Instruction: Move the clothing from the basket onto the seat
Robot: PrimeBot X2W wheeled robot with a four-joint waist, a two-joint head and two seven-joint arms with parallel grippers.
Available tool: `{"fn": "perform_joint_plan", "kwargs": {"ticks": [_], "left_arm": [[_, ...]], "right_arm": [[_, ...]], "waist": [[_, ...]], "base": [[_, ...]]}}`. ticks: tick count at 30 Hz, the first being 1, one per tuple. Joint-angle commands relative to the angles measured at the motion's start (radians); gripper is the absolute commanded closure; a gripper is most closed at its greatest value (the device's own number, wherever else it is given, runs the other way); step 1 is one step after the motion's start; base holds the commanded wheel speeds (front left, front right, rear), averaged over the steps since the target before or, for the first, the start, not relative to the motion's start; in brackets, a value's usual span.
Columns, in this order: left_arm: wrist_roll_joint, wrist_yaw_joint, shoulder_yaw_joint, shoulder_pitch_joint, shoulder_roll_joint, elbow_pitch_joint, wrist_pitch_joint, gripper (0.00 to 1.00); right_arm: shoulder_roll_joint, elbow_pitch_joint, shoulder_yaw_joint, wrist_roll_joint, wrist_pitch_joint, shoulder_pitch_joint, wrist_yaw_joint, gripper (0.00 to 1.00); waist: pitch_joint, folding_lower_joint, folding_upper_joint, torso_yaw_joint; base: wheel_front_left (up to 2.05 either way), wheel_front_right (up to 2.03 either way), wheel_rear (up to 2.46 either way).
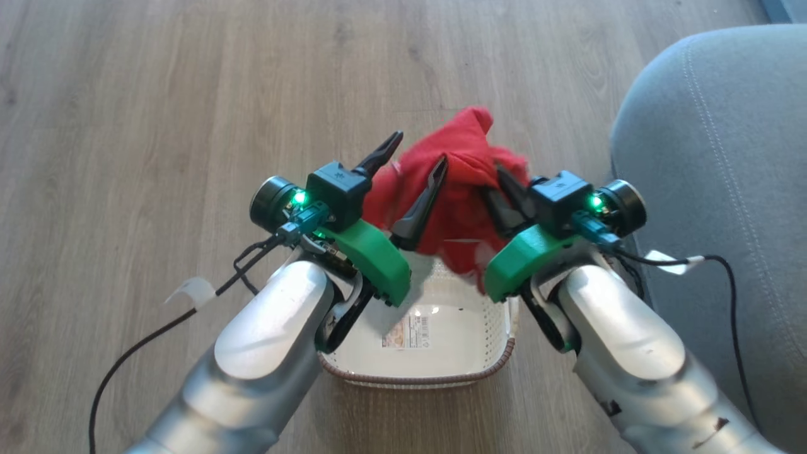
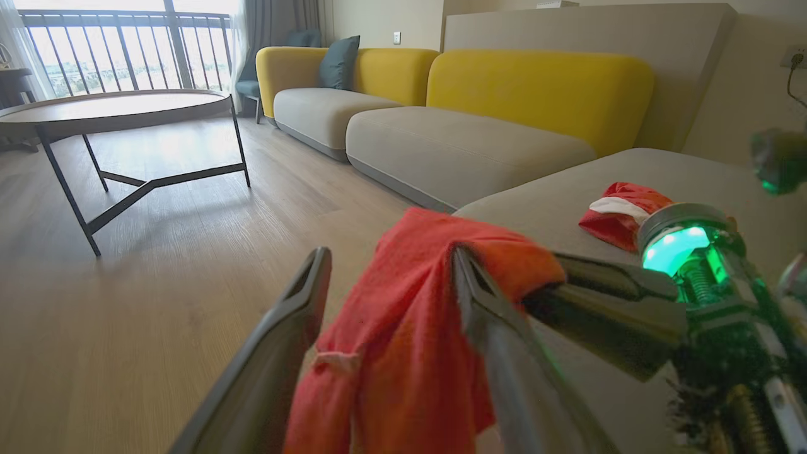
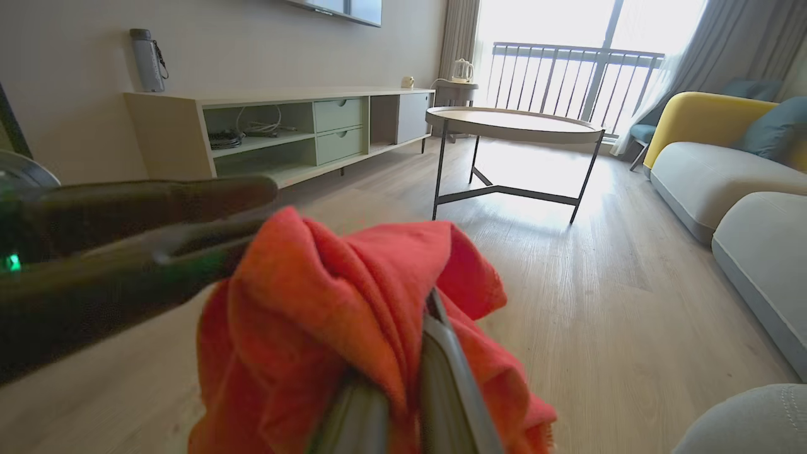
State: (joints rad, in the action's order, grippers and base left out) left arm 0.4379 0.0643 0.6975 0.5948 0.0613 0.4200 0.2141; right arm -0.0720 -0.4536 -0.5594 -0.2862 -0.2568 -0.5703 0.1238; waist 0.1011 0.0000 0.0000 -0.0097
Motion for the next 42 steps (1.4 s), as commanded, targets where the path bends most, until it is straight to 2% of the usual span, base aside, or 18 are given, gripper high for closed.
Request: {"fn": "perform_joint_plan", "kwargs": {"ticks": [1,8,15,16,18,20,30,31,42], "left_arm": [[-0.004,0.009,-0.028,0.055,0.023,-0.017,0.014,0.00],[0.027,0.047,0.000,0.042,0.041,0.015,0.029,0.00],[0.053,0.061,0.038,0.035,0.068,0.029,0.037,0.00],[0.053,0.061,0.038,0.035,0.068,0.029,0.037,0.00],[0.065,0.064,0.055,0.032,0.078,0.028,0.040,0.00],[0.069,0.064,0.061,0.032,0.080,0.028,0.040,0.00],[0.095,0.066,0.102,0.036,0.099,0.003,0.046,0.00],[0.099,0.066,0.107,0.034,0.102,-0.003,0.046,0.00],[0.160,0.066,0.243,0.114,0.089,-0.017,0.047,0.00]], "right_arm": [[0.020,0.056,0.019,0.006,-0.005,0.001,0.007,1.00],[0.014,0.146,0.119,0.014,-0.005,0.073,0.007,1.00],[0.015,0.207,0.197,0.016,-0.005,0.115,0.007,1.00],[0.015,0.207,0.197,0.016,-0.005,0.115,0.007,1.00],[0.016,0.230,0.225,0.013,-0.005,0.128,0.007,1.00],[0.017,0.238,0.234,0.014,-0.005,0.133,0.007,1.00],[0.020,0.296,0.290,0.008,-0.005,0.176,0.007,1.00],[0.020,0.303,0.300,0.007,-0.005,0.186,0.007,1.00],[0.021,0.423,0.457,0.005,-0.005,0.287,0.007,1.00]], "waist": [[0.005,0.0000,0.0000,-0.013],[0.014,0.0000,0.0000,-0.079],[0.014,0.0000,0.0000,-0.190],[0.014,0.0000,0.0000,-0.190],[0.016,0.0000,0.0000,-0.249],[0.016,0.0000,0.0000,-0.269],[0.007,0.0000,0.0000,-0.471],[0.002,0.0000,0.0000,-0.506],[0.039,0.0000,0.0000,-0.545]], "base": [[0.00,0.00,0.00],[0.00,0.00,0.00],[0.00,0.00,0.00],[0.00,0.00,0.00],[0.00,0.00,0.00],[0.00,0.00,0.00],[0.00,0.00,0.00],[0.00,0.00,0.00],[0.00,0.00,0.00]]}}
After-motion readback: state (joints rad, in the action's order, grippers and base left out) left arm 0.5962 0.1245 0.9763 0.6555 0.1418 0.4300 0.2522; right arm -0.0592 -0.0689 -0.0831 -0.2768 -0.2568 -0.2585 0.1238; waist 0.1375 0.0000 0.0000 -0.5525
